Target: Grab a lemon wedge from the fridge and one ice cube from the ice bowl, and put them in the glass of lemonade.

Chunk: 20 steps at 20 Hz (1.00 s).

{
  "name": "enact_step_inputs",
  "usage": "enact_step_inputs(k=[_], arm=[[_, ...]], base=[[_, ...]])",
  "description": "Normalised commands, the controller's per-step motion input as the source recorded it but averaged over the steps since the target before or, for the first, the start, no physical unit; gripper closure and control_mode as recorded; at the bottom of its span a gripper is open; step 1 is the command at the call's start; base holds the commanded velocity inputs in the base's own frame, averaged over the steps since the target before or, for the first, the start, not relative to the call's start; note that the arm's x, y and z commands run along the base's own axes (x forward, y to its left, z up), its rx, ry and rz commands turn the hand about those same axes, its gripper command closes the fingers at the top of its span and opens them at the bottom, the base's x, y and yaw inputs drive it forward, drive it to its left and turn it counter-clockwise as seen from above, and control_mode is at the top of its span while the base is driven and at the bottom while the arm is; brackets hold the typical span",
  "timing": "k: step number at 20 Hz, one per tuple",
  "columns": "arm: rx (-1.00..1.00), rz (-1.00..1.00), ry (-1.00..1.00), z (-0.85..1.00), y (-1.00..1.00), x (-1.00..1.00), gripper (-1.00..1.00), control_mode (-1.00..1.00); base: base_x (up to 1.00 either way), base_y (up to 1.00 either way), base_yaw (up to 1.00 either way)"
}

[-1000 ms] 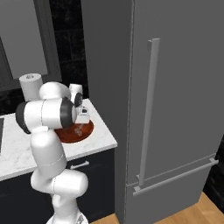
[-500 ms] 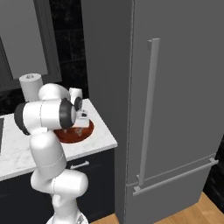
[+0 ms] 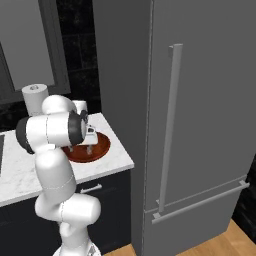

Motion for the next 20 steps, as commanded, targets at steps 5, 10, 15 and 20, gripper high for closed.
enact_step_inputs(k=[5, 10, 15, 20], arm=[[-0.01, 0.0, -0.05, 0.0, 0.02, 0.05, -1.0, -1.0], [0.0, -0.01, -0.01, 0.06, 0.0, 0.0, -1.0, -1.0], [0.0, -0.07, 0.0, 0.18, -0.04, -0.02, -1.0, -1.0], [0.0, -0.08, 0.0, 0.34, 0.0, -0.29, -1.0, -1.0]], base=[[0.0, 0.0, 0.0], [0.0, 0.0, 0.0], [0.0, 0.0, 0.0], [0.0, 0.0, 0.0]])
